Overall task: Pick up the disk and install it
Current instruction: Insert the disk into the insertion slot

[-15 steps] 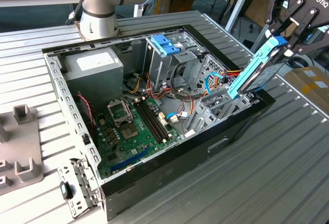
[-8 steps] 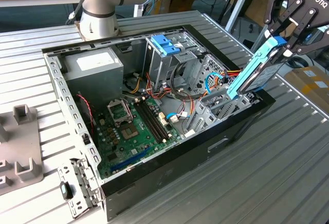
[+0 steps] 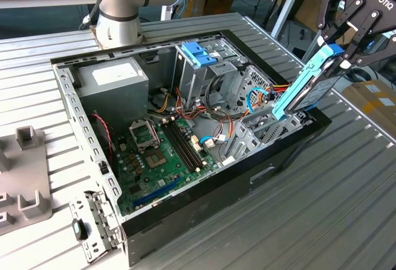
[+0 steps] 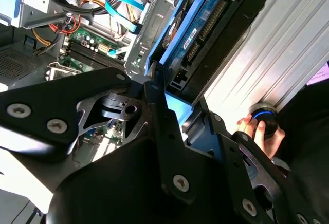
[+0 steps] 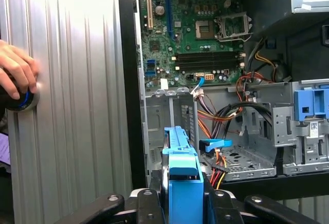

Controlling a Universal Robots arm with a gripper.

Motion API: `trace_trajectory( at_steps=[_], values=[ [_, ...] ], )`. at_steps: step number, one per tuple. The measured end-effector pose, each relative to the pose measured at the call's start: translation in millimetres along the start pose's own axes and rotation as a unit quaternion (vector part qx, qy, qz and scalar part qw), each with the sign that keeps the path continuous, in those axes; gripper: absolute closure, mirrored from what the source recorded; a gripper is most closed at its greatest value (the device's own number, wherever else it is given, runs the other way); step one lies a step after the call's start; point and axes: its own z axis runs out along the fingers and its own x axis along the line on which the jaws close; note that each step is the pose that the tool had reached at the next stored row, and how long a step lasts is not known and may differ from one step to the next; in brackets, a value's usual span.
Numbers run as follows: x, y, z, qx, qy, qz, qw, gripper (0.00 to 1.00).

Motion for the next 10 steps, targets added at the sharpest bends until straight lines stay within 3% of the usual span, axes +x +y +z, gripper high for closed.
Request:
trace_trajectory(
  at_steps=[10],
  values=[
    [0.0,0.4,0.1,-0.0010,-0.0001,-0.014,0.9999,0.63]
  ],
)
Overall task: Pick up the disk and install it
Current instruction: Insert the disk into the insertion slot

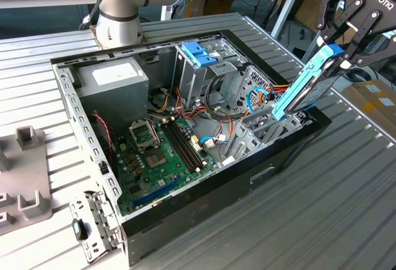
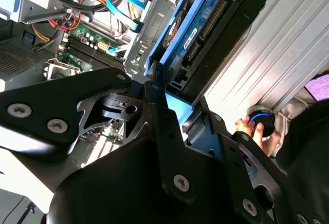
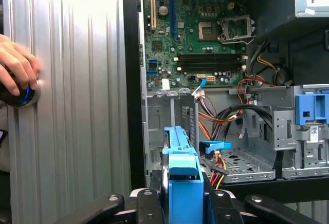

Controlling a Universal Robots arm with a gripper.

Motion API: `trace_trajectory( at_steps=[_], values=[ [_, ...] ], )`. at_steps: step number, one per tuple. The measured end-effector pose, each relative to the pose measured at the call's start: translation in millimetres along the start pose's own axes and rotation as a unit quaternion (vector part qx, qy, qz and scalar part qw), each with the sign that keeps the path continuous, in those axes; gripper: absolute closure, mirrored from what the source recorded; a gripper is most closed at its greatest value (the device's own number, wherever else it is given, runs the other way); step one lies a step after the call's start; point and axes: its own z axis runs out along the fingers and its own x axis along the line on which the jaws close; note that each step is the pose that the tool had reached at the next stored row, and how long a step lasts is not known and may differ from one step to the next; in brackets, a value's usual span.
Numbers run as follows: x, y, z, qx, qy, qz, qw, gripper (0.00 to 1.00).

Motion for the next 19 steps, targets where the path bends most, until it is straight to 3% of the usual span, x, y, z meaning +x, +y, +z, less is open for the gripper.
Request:
trace_trajectory(
  at_steps=[19],
  values=[
    [0.0,3.0,-0.1,-0.0003,0.0000,-0.004,1.0000,0.63]
  ],
)
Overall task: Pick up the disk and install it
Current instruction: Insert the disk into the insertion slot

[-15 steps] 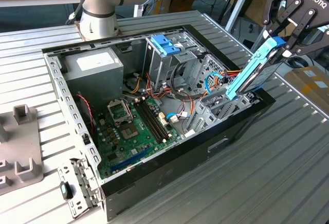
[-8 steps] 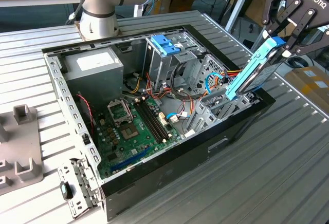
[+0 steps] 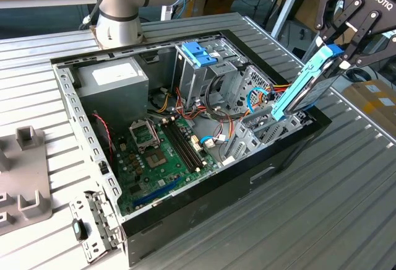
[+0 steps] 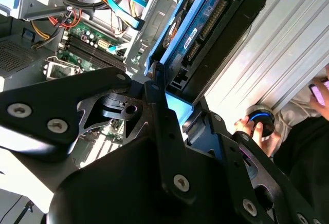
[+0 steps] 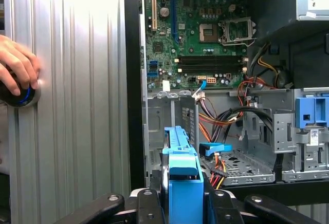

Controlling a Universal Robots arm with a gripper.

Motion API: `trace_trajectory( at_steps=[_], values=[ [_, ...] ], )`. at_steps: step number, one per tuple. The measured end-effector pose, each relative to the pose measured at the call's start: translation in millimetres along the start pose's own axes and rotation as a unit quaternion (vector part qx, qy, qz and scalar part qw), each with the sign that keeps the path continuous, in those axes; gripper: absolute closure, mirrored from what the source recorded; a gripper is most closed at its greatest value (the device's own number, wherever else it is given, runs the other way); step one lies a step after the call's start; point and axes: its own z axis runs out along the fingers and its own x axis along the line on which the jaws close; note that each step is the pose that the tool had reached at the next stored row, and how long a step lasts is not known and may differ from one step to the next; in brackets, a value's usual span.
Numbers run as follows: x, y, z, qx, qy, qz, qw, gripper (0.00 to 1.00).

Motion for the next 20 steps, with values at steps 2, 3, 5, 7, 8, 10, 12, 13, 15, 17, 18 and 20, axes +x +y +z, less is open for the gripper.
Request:
trace_trajectory(
  at_steps=[2,3,5,7,8,10,12,13,15,17,18,20],
  values=[
    [0.0,1.1,0.1,0.0000,0.0000,0.000,1.0000,0.63],
    [0.0,1.9,0.1,0.0000,0.0000,0.000,1.0000,0.63],
    [0.0,2.8,0.1,0.0000,0.0000,0.000,1.0000,0.63],
    [0.0,3.0,0.1,0.0000,0.0000,0.000,1.0000,0.63],
    [0.0,3.0,0.1,0.0000,0.0000,0.000,1.0000,0.63],
    [0.0,3.2,0.1,0.0000,0.0000,0.000,1.0000,0.63],
    [0.0,3.6,0.1,0.0000,0.0000,0.000,1.0000,0.63],
    [0.0,3.8,0.2,0.0000,0.0000,0.000,1.0000,0.63],
    [0.0,5.1,0.2,0.0000,0.0000,0.000,1.0000,0.63],
    [0.1,5.6,0.2,0.0000,0.0000,0.000,1.0000,0.63],
    [0.1,5.6,0.2,0.0000,0.0000,0.000,1.0000,0.63],
    [0.0,5.8,0.2,0.0000,0.0000,0.000,1.0000,0.63]
  ],
)
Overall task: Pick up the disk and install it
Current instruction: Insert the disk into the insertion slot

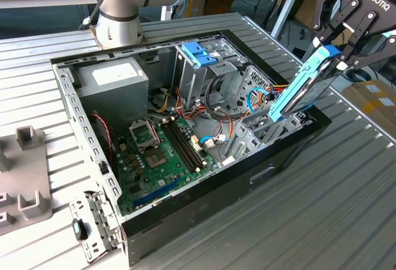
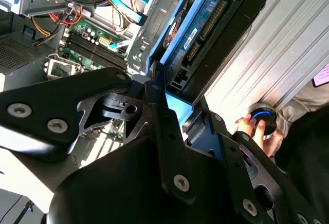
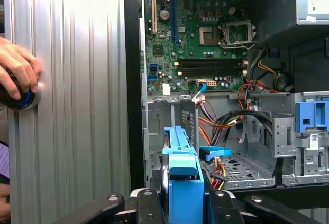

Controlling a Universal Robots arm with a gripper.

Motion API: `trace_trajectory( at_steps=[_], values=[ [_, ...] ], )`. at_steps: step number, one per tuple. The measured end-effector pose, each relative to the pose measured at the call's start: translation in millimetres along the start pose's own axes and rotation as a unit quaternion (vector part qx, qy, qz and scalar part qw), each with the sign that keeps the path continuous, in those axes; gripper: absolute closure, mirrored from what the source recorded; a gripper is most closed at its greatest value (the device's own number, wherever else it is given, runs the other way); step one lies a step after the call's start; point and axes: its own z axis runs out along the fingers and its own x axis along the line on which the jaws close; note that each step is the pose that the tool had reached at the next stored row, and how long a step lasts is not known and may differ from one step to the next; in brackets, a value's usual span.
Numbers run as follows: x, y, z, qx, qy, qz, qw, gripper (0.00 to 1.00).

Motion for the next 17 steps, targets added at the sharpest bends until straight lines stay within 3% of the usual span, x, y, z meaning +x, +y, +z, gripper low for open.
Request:
trace_trajectory(
  at_steps=[17],
  values=[
    [0.2,7.0,0.9,0.0000,-0.0001,0.000,1.0000,0.63]
  ],
)
